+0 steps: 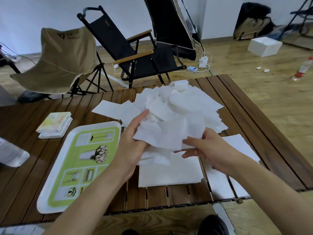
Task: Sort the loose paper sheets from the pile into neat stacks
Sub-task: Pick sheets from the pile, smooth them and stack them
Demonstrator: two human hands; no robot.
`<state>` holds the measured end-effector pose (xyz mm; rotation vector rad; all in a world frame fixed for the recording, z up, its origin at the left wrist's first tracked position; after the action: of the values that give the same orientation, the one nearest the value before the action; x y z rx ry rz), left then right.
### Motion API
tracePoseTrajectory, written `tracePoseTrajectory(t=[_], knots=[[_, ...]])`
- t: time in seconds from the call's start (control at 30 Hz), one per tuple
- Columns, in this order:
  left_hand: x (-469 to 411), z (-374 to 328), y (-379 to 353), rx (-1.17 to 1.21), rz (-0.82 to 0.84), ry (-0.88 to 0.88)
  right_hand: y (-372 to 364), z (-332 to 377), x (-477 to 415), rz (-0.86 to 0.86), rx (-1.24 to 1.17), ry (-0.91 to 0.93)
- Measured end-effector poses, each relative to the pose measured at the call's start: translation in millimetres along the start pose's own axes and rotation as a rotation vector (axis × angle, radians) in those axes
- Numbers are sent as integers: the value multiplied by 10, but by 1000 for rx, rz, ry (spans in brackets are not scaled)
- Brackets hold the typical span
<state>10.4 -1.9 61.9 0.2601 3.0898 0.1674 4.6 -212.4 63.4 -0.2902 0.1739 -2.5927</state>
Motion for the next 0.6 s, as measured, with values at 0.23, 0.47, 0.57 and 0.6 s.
tracePoseTrajectory(t=[0.23,0.47,0.57,0.6], knots=[[-103,208,-2,260,-233,214,44,-103,-38,-106,-101,-89],[-224,372,329,-609,-395,-41,130,-231,-44,-240,-70,-201],[-250,286,347,-805,-328,-182,173,-248,-36,-263,1,-222],[-272,291,365,-860,-300,-206,176,-254,-37,-248,16,-218]])
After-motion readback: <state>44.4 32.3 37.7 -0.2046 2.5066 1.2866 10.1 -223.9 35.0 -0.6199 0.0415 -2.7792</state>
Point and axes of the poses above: each hand's wrist, its own x-axis away from the middle knuckle, its own y-axis out of the back of the hand, z = x × y, the point moved 4 cm from there along -x, towards the middle knuckle, and after that the axes turned 11 degrees about z, right-handed, at the moved point
